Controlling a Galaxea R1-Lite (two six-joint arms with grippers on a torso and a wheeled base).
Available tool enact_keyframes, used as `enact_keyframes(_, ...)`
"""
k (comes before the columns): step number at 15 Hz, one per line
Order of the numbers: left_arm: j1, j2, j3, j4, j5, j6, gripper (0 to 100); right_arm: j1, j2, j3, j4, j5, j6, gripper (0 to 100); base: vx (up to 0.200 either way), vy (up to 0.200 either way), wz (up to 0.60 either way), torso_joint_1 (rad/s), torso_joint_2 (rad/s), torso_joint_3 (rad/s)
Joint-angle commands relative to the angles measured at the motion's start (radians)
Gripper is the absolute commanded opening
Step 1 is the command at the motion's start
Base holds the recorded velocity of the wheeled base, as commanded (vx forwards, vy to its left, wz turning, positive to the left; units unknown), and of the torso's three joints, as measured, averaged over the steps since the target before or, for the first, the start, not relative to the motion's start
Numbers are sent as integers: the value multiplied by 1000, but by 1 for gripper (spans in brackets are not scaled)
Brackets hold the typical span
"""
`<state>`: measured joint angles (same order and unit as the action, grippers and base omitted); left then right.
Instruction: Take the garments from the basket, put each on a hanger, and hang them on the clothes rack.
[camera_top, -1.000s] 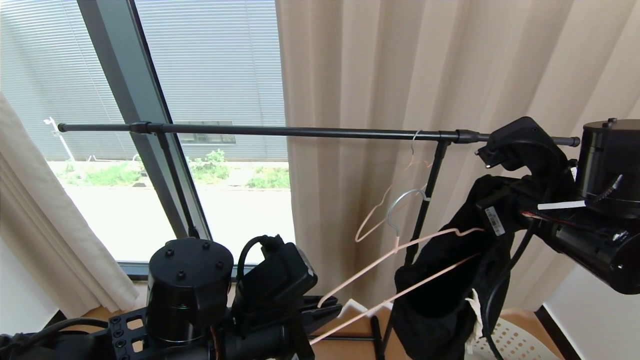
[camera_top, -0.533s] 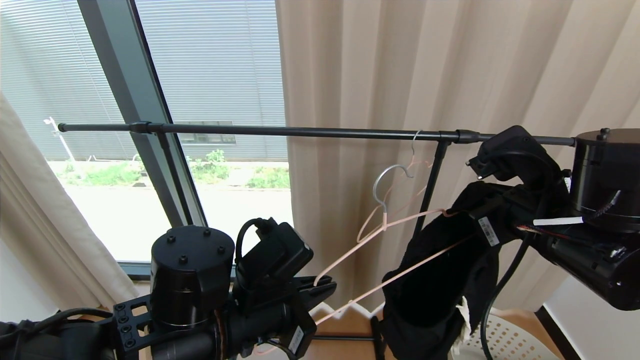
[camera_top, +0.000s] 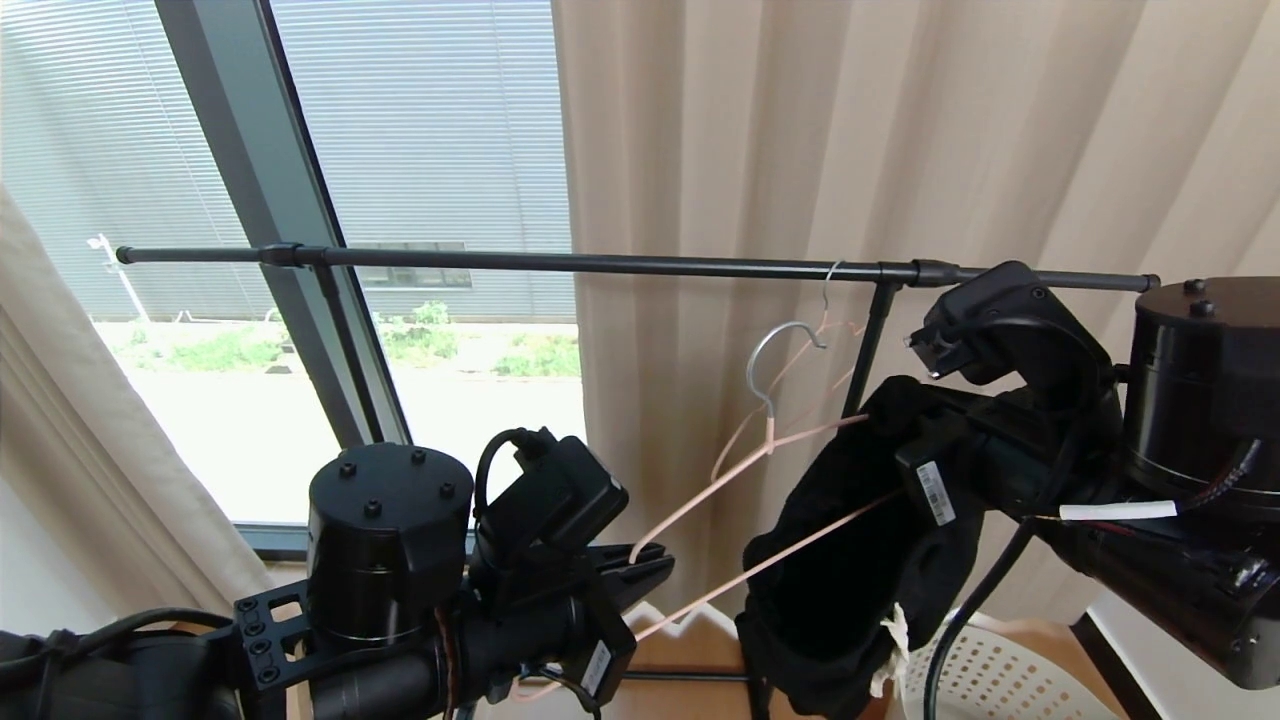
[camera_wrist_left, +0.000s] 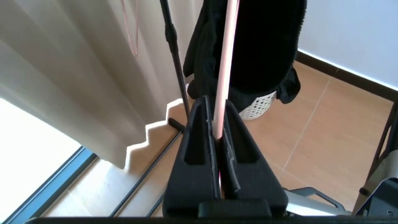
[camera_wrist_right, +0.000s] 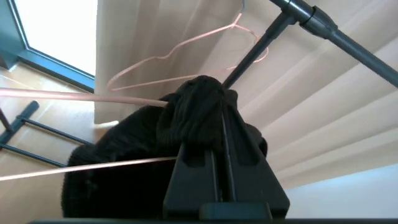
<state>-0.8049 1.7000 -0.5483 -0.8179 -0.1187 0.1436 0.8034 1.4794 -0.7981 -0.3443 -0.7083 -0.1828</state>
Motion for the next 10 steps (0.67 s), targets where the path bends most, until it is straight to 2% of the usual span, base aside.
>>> enact_keyframes(1, -2, -2, 5, -3, -1, 1, 0, 23, 6, -6, -2, 1, 17, 0, 0, 0, 0, 0, 0, 0)
enact_keyframes(2, -5, -3, 13, -12, -1, 1, 0, 28, 12, -16, -4, 1, 46, 0, 0, 0, 0, 0, 0, 0)
enact_keyframes(3, -8, -3, 39, -49, -2, 5, 0, 28, 33, -58, -1, 0, 109, 0, 0, 0, 0, 0, 0, 0)
enact_keyframes(5, -22, 1, 60, -86, -2, 7, 0, 31, 39, -90, 1, 0, 132, 0, 0, 0, 0, 0, 0, 0)
enact_keyframes(7, -22, -2, 56, -89, -1, 2, 0, 66, 30, -96, 1, 0, 134, 0, 0, 0, 0, 0, 0, 0)
enact_keyframes(10, -23, -5, 91, -90, -1, 11, 0, 63, 18, -128, 1, -20, 143, 0, 0, 0, 0, 0, 0, 0)
